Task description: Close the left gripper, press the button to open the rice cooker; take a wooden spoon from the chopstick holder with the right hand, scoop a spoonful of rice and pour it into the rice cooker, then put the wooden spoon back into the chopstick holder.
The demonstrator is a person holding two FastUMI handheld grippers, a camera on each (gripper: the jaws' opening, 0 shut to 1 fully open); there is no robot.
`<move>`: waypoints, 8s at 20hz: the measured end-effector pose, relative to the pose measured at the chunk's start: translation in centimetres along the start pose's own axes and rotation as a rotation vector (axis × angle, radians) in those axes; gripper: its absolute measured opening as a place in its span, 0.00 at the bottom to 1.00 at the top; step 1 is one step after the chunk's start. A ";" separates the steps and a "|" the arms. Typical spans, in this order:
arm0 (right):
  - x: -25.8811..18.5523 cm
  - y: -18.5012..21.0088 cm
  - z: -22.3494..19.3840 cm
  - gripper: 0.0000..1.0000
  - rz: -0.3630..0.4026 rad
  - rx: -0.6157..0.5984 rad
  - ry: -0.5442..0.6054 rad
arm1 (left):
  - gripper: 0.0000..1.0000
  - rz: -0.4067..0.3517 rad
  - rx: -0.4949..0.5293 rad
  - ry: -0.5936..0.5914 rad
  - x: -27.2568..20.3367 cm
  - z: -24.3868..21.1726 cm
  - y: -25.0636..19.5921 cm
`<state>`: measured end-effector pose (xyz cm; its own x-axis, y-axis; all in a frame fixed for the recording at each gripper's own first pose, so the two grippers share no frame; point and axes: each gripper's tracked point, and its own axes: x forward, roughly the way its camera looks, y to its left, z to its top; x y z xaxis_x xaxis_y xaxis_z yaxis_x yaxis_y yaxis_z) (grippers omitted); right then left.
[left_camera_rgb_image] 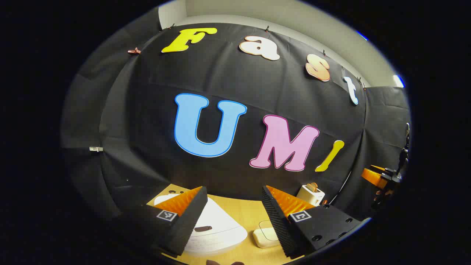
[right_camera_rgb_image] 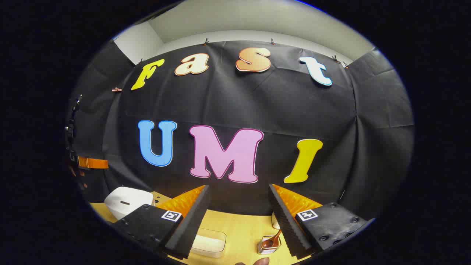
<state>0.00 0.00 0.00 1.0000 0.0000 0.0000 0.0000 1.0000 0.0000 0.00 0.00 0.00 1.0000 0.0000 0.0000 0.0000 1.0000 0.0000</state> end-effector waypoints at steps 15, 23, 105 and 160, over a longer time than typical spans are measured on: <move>-0.2 -0.4 0.3 0.97 -0.007 -0.003 -0.005 | 0.95 0.009 0.006 -0.004 0.0 0.1 0.1; 0.0 -0.5 0.2 0.97 -0.014 -0.004 -0.003 | 0.88 0.006 -0.006 -0.005 0.4 0.2 0.4; 11.2 -15.8 -35.1 0.95 -0.020 0.311 0.576 | 0.96 0.251 0.139 0.100 6.1 -5.3 -1.5; 15.8 9.4 -24.2 0.22 0.314 0.277 0.399 | 0.96 0.286 0.116 0.079 -2.2 -4.5 6.2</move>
<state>15.80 9.41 -24.23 0.8747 0.3504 -0.3349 -0.2429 0.9148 0.3227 -2.21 6.20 -4.51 0.9564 0.2856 -0.0609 -0.2766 0.9528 0.1251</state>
